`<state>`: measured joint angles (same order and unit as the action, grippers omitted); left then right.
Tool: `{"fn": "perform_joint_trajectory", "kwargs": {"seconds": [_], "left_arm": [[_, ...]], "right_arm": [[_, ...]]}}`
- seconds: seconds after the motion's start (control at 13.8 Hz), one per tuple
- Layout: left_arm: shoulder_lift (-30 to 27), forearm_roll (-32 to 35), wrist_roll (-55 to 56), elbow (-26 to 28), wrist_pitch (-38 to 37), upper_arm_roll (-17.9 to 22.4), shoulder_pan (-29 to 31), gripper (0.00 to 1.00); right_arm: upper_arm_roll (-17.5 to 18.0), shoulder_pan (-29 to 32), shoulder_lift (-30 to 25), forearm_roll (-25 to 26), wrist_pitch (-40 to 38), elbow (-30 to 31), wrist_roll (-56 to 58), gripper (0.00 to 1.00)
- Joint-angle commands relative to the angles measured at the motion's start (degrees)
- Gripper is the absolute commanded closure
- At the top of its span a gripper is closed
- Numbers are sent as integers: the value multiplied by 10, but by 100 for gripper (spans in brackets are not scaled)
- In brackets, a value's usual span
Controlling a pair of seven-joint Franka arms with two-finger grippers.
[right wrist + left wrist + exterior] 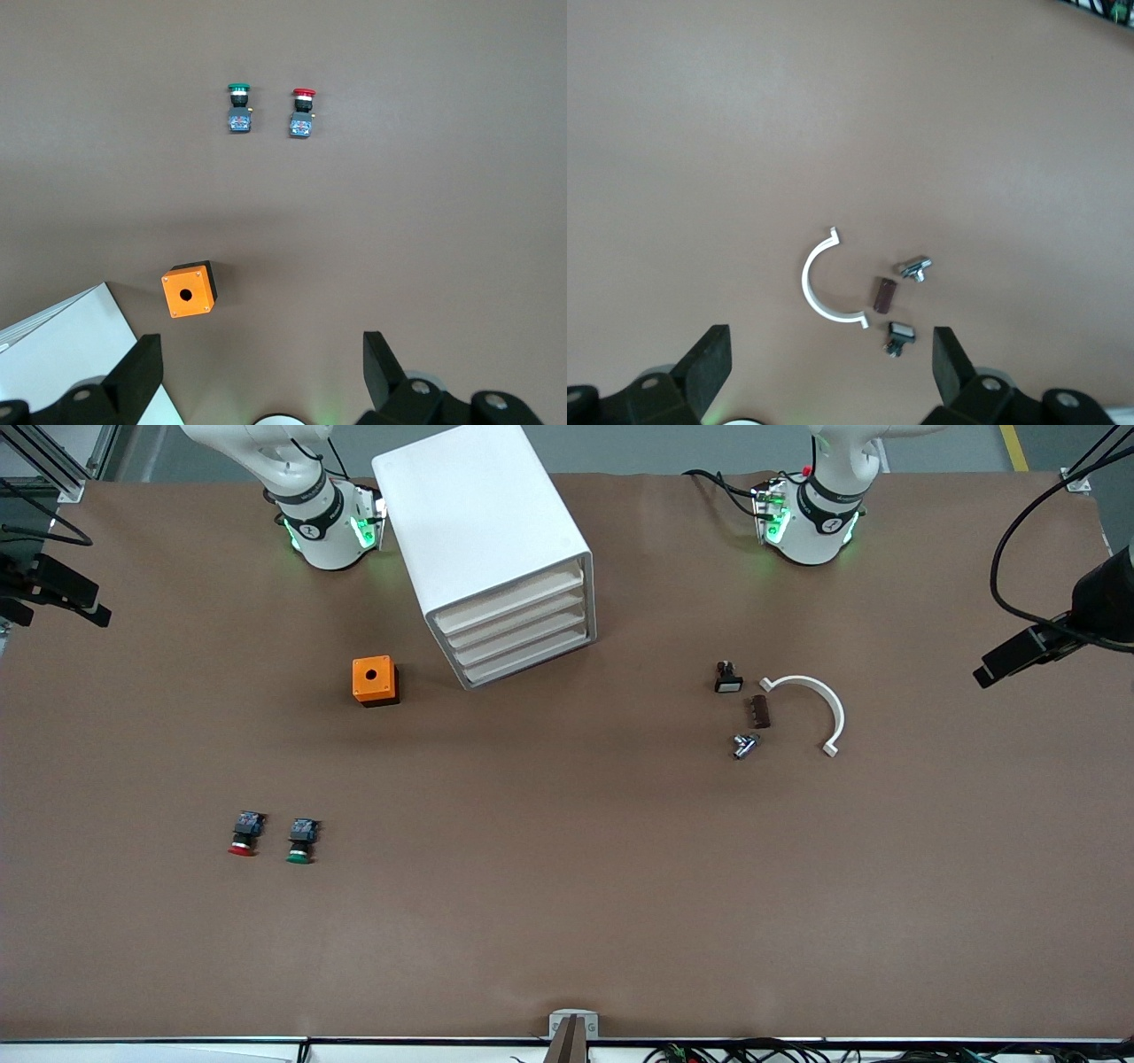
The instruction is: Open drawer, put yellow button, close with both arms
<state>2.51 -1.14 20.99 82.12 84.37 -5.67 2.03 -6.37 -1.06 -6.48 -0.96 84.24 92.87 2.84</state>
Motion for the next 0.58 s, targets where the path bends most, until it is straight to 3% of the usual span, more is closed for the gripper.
{"fn": "perform_joint_trajectory", "kwargs": {"seconds": [0.0,0.22,0.51], "left_arm": [[-61,13,-81,64,3,0,15,0],[-91,33,-147,96,-3,0,16,0],[-100,34,-153,99,-3,0,13,0]], "right_arm": [[3,6,-16,-7,8,16,1,0],[3,6,-17,-5,9,16,1,0],[4,5,-16,-1,15,16,4,0]]}}
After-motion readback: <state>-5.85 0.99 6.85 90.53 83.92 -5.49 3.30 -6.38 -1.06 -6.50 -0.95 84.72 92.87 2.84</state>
